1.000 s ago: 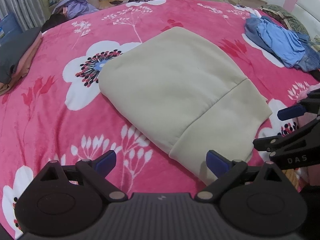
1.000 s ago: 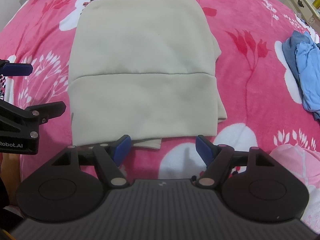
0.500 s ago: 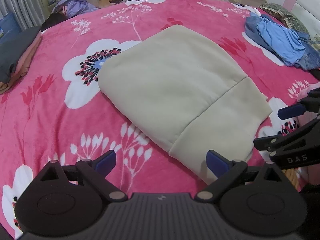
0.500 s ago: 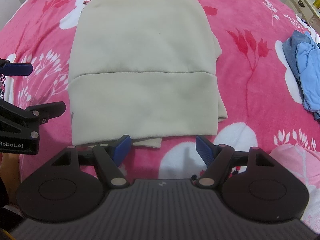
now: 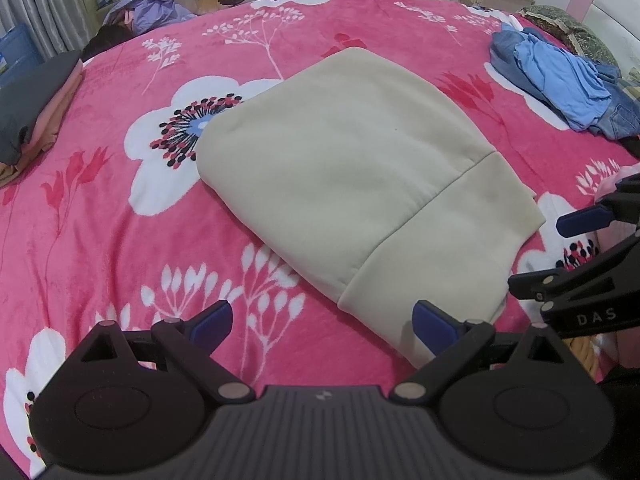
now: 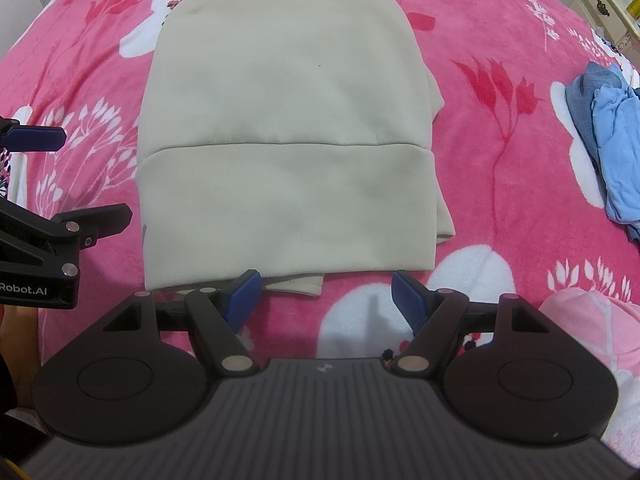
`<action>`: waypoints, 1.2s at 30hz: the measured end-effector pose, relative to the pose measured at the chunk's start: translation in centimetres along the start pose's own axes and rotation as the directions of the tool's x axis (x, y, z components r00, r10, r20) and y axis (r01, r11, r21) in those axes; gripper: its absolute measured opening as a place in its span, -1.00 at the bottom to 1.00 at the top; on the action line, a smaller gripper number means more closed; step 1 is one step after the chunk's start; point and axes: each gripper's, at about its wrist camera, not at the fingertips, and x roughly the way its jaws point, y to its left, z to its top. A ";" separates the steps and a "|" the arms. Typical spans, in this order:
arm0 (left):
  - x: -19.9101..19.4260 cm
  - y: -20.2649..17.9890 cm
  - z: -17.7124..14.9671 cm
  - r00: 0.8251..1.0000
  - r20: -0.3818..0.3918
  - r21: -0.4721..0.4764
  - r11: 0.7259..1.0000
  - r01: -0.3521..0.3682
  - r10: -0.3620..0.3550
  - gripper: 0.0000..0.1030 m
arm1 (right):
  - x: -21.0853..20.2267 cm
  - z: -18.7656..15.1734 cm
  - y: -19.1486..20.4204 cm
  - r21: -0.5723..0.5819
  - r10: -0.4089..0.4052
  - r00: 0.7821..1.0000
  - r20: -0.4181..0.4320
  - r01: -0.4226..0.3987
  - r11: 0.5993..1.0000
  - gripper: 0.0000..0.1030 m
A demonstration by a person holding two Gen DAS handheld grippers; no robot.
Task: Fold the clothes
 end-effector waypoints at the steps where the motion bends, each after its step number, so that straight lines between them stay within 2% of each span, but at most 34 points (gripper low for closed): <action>1: 0.0 0.0 0.0 1.000 0.000 0.000 1.000 0.000 0.000 0.89 | 0.0 0.0 0.0 0.001 0.000 1.000 0.000 0.000 1.000 0.40; 36: 0.1 0.5 0.1 1.000 -0.006 0.007 1.000 0.007 -0.007 0.89 | -0.1 -0.1 0.4 0.009 0.001 1.000 -0.004 -0.001 1.000 0.41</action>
